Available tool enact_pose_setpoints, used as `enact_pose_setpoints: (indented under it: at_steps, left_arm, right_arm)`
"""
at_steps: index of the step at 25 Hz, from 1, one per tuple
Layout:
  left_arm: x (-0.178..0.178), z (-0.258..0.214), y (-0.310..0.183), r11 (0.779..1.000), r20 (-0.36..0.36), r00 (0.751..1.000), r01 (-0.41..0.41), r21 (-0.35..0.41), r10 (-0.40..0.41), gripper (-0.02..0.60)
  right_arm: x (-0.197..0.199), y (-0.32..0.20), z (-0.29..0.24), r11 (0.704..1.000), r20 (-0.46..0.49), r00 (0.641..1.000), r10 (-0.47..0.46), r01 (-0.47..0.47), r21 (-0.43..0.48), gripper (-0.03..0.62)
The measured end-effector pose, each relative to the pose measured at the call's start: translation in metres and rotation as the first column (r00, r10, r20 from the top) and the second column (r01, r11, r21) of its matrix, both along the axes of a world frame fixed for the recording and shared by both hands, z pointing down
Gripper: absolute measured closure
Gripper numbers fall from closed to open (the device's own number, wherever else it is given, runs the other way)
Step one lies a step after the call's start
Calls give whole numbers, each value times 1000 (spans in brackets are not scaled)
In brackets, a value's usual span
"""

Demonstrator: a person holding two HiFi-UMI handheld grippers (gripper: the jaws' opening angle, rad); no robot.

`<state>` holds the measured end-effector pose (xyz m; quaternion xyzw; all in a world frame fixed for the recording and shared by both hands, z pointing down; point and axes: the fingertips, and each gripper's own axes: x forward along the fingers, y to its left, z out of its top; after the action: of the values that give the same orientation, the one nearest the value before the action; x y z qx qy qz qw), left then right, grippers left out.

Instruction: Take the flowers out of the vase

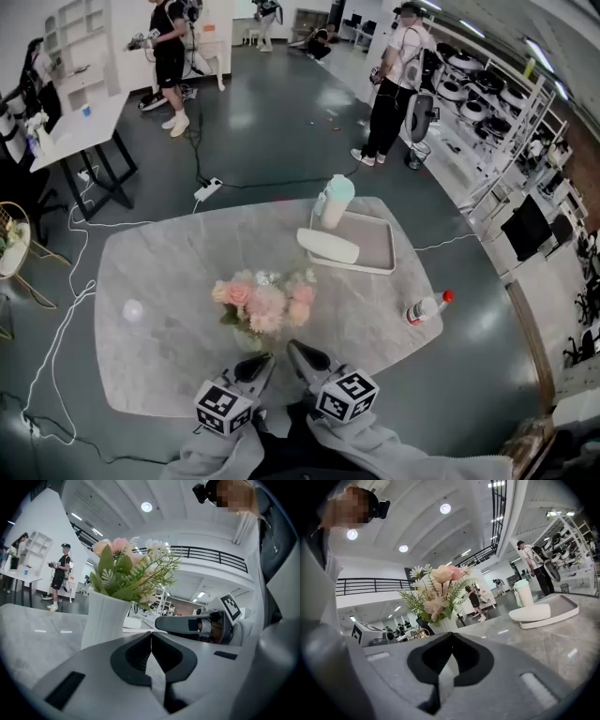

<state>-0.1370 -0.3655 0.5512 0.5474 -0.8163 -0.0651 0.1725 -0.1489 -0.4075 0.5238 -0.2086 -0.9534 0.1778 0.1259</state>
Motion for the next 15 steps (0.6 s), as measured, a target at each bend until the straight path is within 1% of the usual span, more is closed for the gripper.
enact_pose_setpoints:
  at_steps: [3, 8, 9, 10, 12, 13, 14, 15]
  left_arm:
    - [-3, 1, -2, 999, -1, 999, 49, 1, -49, 578]
    - [-7, 1, 3, 991, -3, 991, 132, -7, -132, 578]
    - [-7, 1, 5, 989, -3, 989, 148, -9, -148, 578]
    - [-8, 1, 8, 986, -4, 986, 165, -10, -165, 578]
    - [-9, 1, 16, 980, -8, 980, 198, -10, -198, 578]
    - [-9, 2, 20, 977, -10, 977, 215, -11, -215, 578]
    - [-10, 2, 24, 973, -12, 973, 232, -12, -232, 578]
    - [-11, 3, 29, 968, -12, 968, 249, -14, -249, 578]
  right_arm:
    - [-6, -1, 1, 998, 3, 998, -65, 64, 13, 594]
    - [-13, -6, 2, 992, 8, 992, -123, 122, 38, 594]
    - [-14, -5, 2, 989, 4, 990, -143, 143, 43, 585]
    - [-15, -2, 4, 985, -1, 986, -169, 169, 42, 469]
    - [-15, 3, 5, 976, -3, 977, -215, 215, 28, 365]
    - [-15, 5, 4, 973, 2, 973, -229, 229, 25, 265]
    - [-16, 8, 3, 971, 10, 971, -238, 238, 29, 188]
    - [-18, 11, 2, 969, 19, 969, -245, 244, 39, 143]
